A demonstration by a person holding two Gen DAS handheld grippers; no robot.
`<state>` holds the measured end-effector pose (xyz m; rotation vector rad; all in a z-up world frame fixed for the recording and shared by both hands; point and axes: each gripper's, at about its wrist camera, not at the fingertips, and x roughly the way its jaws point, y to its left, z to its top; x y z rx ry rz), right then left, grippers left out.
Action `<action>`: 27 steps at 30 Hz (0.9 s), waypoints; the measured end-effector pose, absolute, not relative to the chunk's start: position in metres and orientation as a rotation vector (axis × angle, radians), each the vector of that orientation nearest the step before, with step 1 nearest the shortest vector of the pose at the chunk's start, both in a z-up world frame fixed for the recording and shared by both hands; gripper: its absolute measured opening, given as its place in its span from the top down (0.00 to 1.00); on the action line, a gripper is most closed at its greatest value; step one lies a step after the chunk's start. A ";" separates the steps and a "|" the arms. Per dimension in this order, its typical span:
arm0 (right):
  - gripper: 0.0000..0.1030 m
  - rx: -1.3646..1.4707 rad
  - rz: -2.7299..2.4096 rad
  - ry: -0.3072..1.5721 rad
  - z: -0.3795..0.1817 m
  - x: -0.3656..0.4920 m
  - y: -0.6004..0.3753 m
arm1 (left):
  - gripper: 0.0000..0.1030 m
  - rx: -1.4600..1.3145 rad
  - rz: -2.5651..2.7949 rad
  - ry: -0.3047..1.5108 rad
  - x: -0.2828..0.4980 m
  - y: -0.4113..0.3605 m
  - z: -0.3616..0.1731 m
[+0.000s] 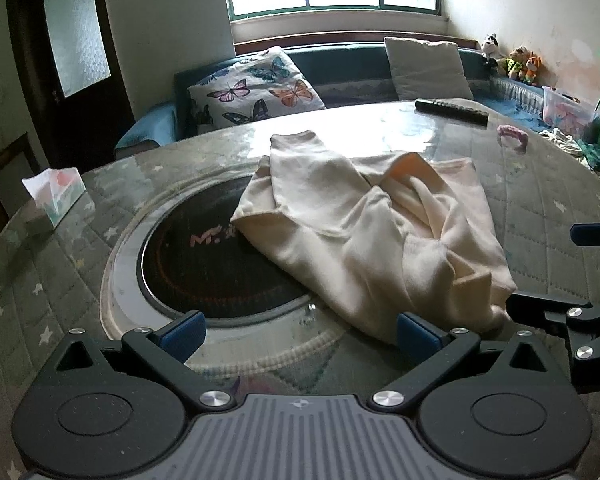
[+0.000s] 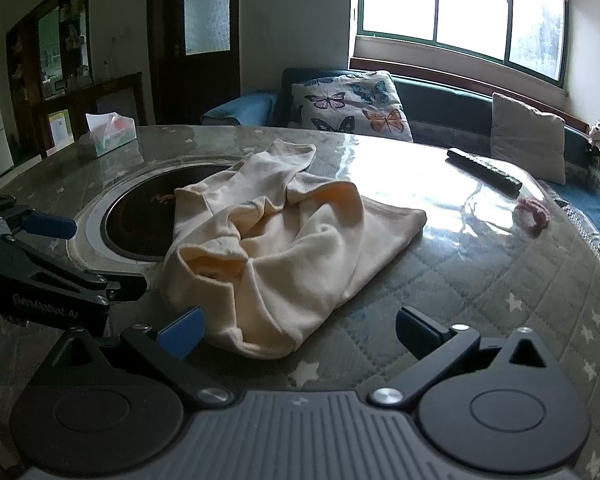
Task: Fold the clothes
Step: 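Move both grippers toward the crumpled cream shirt on the table, then grasp the shirt edges with both grippers and lift it off the table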
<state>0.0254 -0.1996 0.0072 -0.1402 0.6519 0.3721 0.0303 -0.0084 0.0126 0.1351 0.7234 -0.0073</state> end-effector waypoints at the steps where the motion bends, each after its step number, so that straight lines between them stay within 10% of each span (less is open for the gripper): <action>1: 0.01 -0.141 0.373 0.650 0.009 0.028 -0.200 | 0.01 0.135 -0.008 0.720 0.032 -0.008 0.015; 19: 0.20 -0.146 0.376 0.664 0.017 0.134 -0.203 | 0.27 0.169 -0.174 0.697 0.113 -0.028 0.032; 27: 0.36 -0.134 0.400 0.720 0.001 0.191 -0.202 | 0.58 0.202 -0.270 0.767 0.155 -0.040 0.011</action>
